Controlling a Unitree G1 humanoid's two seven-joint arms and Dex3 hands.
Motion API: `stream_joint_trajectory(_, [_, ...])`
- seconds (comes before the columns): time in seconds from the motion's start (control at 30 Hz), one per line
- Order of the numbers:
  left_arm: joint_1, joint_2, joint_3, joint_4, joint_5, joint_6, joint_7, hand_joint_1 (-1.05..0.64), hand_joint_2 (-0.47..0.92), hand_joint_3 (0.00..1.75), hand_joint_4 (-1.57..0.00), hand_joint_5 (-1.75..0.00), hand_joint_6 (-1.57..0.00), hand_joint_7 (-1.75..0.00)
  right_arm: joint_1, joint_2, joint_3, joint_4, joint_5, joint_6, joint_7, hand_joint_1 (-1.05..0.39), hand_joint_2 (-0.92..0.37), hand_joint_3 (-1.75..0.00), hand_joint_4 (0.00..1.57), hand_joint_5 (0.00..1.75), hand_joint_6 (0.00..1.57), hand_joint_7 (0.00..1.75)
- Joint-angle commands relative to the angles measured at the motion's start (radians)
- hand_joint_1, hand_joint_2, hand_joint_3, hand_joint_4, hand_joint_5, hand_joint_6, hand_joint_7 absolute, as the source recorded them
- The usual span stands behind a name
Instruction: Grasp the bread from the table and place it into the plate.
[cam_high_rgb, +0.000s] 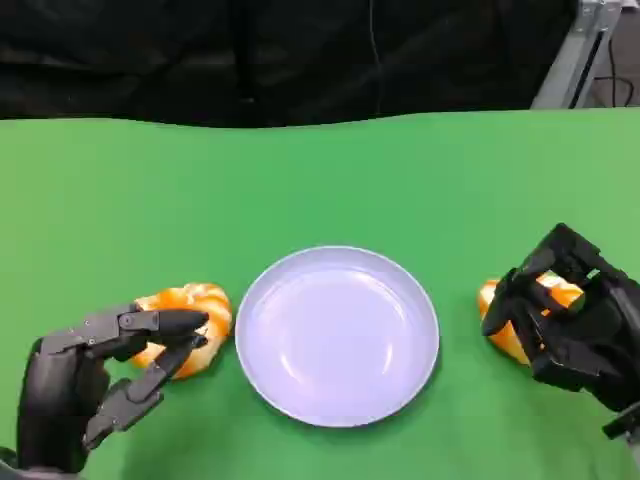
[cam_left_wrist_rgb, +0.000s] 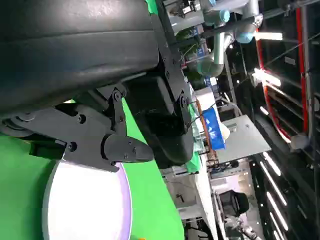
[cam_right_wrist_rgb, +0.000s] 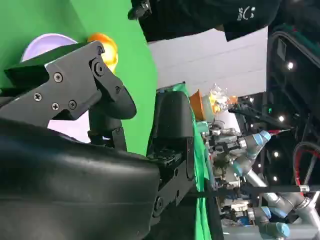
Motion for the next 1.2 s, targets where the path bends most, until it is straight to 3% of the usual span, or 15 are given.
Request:
stream_joint_trajectory(0.03, [-0.009,0.018,0.01,0.009,-0.021,-0.021,-0.017,-0.09,0.92,0.3,-0.76,-1.03,-1.1,-0.23,-0.005,-0.015,-0.013,0.001,0.011,-0.002,0.004,0.08,-0.61,-1.21,0.47,1.75,0.35,1.62])
stream_joint_trajectory(0.67, [-0.011,0.018,0.021,0.021,-0.006,-0.037,-0.014,-0.09,0.92,0.31,-0.73,-1.09,-1.09,-0.26,-0.009,-0.016,-0.018,0.013,0.01,-0.008,0.016,0.05,-0.6,-1.18,0.47,1.75,0.37,1.6])
stream_joint_trajectory(0.8, [-0.016,0.015,0.027,0.031,0.004,-0.045,-0.005,-0.12,0.92,0.22,-0.81,-0.84,-1.11,-0.18,-0.01,-0.016,-0.02,0.015,0.012,-0.007,0.021,0.05,-0.6,-1.18,0.48,1.75,0.37,1.6])
stream_joint_trajectory(0.83, [-0.017,0.014,0.028,0.034,0.005,-0.048,-0.004,-0.13,0.92,0.19,-0.86,-0.68,-1.12,-0.1,-0.01,-0.015,-0.02,0.014,0.012,-0.006,0.021,0.06,-0.6,-1.18,0.48,1.75,0.37,1.6])
stream_joint_trajectory(0.9, [-0.019,0.013,0.03,0.039,0.012,-0.053,0.003,-0.14,0.92,0.17,-0.9,-0.55,-1.12,-0.05,-0.01,-0.014,-0.022,0.014,0.01,-0.008,0.021,0.06,-0.61,-1.18,0.48,1.75,0.37,1.6])
stream_joint_trajectory(0.97, [-0.021,0.012,0.032,0.043,0.018,-0.058,0.009,-0.18,0.92,0.15,-0.96,-0.3,-1.08,-0.01,-0.011,-0.014,-0.022,0.016,0.008,-0.01,0.02,0.05,-0.61,-1.18,0.48,1.75,0.37,1.6])
stream_joint_trajectory(1.2, [-0.02,0.01,0.033,0.054,0.006,-0.066,0.008,-0.23,0.92,0.09,-0.94,-0.1,-0.92,0.0,-0.009,-0.013,-0.023,0.015,0.007,-0.011,0.018,0.07,-0.61,-1.17,0.47,1.75,0.38,1.59])
